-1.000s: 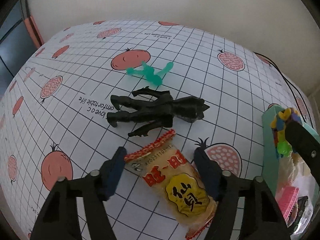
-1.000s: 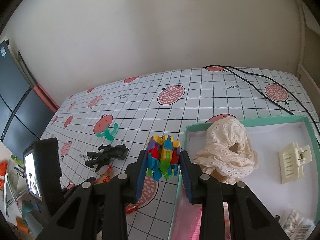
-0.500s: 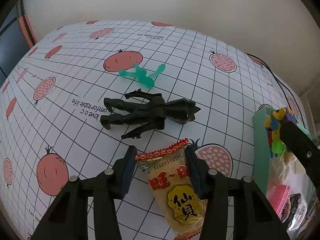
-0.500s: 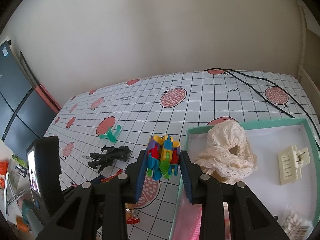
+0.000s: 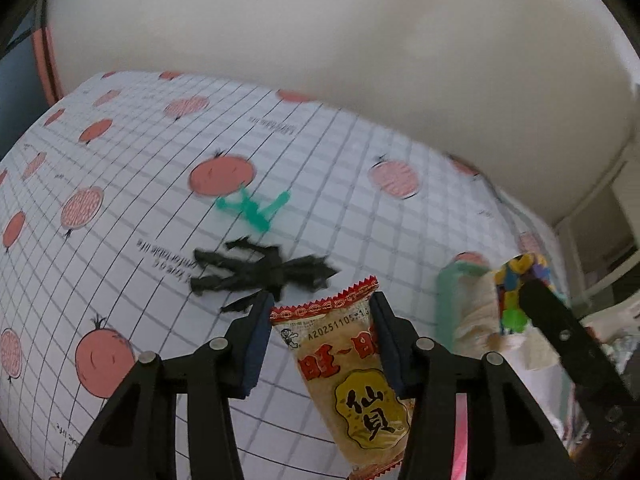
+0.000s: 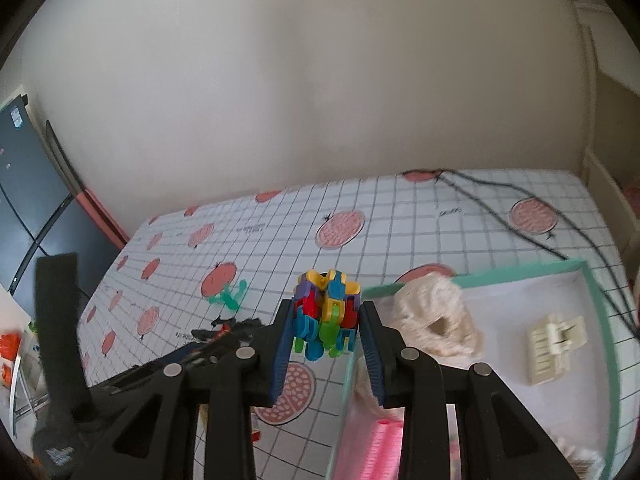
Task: Organize objects
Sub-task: 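Grasp block toy with right tool while left tool grasps rice cracker bag, then carry block toy with right tool while left tool carries cracker bag over tray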
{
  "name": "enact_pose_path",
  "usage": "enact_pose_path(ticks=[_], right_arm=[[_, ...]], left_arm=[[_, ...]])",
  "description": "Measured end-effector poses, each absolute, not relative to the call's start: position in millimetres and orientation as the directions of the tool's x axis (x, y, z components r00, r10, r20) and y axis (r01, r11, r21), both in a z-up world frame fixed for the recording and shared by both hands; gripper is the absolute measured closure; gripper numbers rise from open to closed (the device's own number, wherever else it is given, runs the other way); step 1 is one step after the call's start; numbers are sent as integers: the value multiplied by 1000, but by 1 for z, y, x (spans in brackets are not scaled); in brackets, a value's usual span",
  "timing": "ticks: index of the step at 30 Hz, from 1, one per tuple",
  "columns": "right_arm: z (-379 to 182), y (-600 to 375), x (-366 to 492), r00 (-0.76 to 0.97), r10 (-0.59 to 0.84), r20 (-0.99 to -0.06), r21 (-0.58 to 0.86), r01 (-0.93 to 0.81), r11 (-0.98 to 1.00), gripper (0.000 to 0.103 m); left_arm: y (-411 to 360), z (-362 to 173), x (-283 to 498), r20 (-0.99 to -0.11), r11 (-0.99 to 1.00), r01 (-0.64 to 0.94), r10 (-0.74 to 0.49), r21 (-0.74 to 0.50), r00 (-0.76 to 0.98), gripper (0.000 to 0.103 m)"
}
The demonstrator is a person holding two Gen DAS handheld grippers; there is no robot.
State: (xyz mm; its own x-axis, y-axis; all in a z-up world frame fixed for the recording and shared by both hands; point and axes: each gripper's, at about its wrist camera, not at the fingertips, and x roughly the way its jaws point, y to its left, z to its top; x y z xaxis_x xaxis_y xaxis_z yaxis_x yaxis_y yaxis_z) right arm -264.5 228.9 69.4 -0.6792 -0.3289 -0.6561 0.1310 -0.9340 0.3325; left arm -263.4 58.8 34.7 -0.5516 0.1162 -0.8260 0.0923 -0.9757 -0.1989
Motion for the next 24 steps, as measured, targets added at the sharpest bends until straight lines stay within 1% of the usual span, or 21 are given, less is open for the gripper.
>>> enact_pose_path(ticks=[6, 11, 16, 24], right_arm=[[77, 255, -258, -699, -285, -655, 314, 92, -945, 68], [77, 275, -252, -703, -237, -671, 282, 54, -958, 68], [76, 294, -245, -703, -206, -681, 266, 25, -964, 68], [69, 323, -236, -689, -160, -707, 237, -19, -971, 68]], left_arm=[[77, 63, -256, -773, -967, 11, 197, -255, -603, 53], [98, 77, -251, -741, -960, -48, 244, -276, -625, 53], [118, 80, -247, -732, -952, -70, 275, -298, -623, 53], [161, 77, -241, -731, -945, -153, 320, -288, -603, 53]])
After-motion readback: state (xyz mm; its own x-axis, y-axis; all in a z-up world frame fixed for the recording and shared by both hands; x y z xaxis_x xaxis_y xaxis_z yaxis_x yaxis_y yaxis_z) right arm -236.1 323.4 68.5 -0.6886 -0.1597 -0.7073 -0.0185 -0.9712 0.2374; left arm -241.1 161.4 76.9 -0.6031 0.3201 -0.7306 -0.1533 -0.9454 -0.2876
